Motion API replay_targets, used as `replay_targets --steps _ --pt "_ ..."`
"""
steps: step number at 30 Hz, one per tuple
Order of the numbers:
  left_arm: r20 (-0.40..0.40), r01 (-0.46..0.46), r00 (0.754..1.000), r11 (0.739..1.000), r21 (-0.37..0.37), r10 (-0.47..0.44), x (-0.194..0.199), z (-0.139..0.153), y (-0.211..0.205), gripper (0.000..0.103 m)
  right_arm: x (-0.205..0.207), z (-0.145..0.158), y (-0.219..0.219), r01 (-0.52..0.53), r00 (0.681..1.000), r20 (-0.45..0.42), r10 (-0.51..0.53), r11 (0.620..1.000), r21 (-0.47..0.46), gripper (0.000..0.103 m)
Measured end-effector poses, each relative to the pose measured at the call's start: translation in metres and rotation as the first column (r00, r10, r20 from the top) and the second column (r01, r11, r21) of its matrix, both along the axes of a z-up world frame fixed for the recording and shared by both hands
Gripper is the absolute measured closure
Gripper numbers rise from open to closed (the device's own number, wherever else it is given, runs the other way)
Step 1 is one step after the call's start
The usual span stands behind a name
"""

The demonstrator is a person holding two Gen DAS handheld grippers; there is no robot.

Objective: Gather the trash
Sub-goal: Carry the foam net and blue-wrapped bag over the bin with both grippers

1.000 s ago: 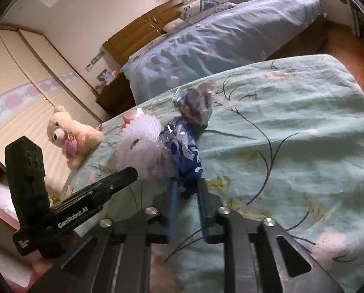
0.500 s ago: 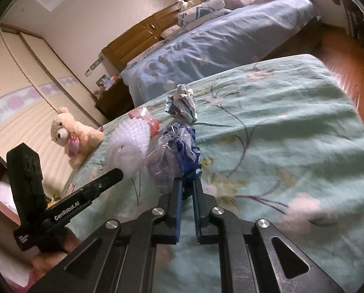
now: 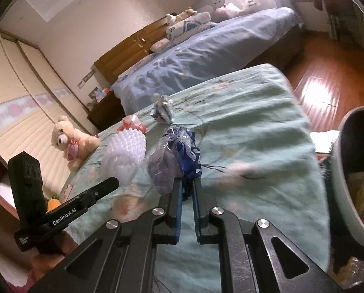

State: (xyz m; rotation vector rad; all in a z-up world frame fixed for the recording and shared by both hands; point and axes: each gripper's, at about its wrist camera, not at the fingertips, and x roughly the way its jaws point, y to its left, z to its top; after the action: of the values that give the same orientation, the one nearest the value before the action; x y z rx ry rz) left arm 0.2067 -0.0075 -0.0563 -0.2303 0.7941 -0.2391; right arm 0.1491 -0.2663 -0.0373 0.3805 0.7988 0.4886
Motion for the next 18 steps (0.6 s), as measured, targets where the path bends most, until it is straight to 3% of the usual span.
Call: replay_targets --steps 18 --pt "-0.006 0.163 0.987 0.986 0.024 -0.163 -0.021 0.004 -0.084 0.095 -0.040 0.002 -0.071 0.139 0.990 0.013 -0.139 0.990 0.019 0.095"
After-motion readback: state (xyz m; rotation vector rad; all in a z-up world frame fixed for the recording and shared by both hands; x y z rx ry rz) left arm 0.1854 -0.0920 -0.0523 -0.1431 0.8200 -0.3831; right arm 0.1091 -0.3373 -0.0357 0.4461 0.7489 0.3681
